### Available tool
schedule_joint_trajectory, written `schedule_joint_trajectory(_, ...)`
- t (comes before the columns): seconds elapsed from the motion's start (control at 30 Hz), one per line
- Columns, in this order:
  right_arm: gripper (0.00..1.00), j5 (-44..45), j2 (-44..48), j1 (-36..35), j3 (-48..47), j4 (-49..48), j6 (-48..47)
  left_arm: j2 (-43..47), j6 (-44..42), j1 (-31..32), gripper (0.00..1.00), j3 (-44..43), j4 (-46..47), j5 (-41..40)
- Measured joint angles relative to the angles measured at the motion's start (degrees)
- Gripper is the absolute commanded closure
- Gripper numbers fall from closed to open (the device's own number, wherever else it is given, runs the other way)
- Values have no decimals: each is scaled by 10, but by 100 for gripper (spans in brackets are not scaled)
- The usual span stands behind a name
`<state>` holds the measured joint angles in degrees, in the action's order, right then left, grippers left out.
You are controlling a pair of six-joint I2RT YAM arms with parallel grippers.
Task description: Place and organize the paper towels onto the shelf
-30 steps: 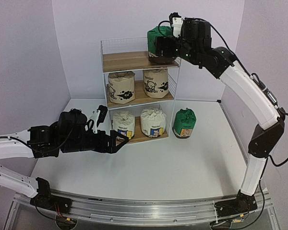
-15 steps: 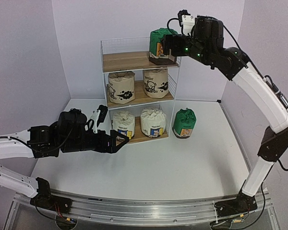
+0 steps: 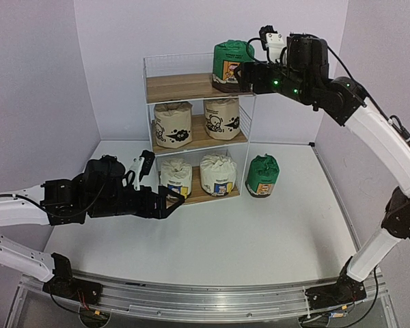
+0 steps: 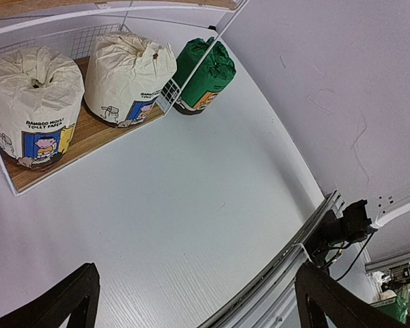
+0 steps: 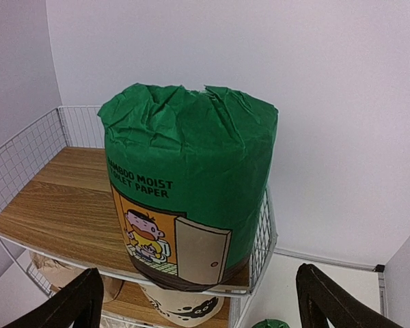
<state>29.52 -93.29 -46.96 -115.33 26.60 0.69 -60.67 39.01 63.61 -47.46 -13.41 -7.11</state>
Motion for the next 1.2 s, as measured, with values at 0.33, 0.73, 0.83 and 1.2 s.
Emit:
schedule_joint_trajectory(0.33,5,28,-32,2,-13,0,-1,-4,0,0,0,2,3,0)
schedule_joint_trajectory(0.73,6,46,-46,32,-14,0,-2,-4,0,0,0,10,5,0)
schedule_joint_trajectory(0.83,6,45,-46,37,-13,0,-1,-4,0,0,0,10,5,0)
schedule_joint_trajectory(1.2,6,28,-42,48,1,-5,7,-4,0,0,0,10,5,0)
